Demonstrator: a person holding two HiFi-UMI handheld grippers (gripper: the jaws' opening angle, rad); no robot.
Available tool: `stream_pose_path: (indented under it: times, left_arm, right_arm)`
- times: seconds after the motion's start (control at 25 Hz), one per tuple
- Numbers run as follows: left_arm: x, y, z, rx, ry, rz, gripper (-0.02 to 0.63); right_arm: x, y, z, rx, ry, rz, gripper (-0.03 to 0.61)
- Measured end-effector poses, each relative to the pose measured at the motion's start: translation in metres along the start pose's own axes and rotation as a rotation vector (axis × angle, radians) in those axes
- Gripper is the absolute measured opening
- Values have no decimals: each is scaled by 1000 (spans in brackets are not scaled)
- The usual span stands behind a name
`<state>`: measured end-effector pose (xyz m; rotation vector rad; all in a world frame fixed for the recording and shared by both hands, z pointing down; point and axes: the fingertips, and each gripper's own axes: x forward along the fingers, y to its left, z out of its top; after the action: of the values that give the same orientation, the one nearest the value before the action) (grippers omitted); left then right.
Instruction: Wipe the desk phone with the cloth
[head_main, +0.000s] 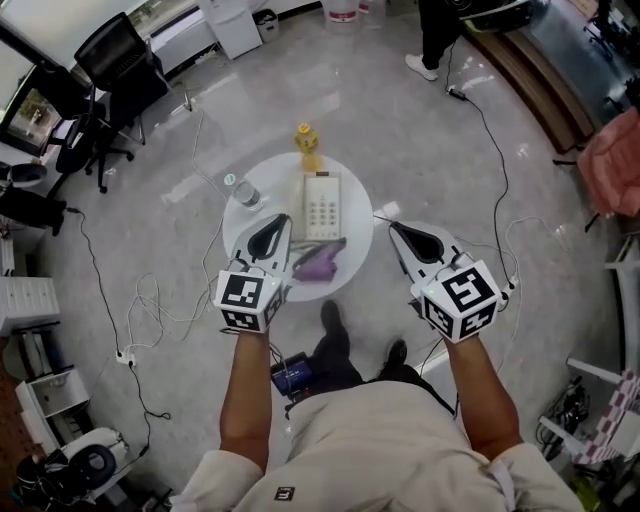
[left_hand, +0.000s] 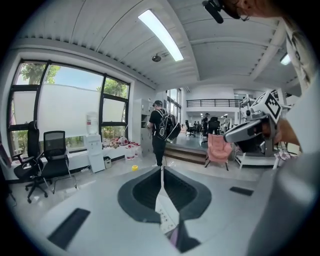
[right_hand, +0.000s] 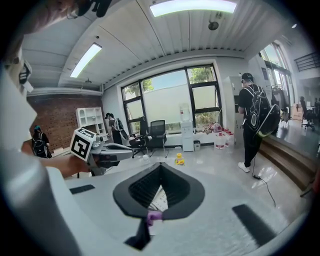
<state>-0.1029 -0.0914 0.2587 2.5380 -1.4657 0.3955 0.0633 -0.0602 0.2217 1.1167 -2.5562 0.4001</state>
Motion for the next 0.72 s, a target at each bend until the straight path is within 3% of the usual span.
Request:
stream_pose_path:
  times: [0.72]
  left_arm:
    - [81,49,-101,-79,170,0,14]
  right_arm:
    - [84,-21,-45,56,87,30,-6]
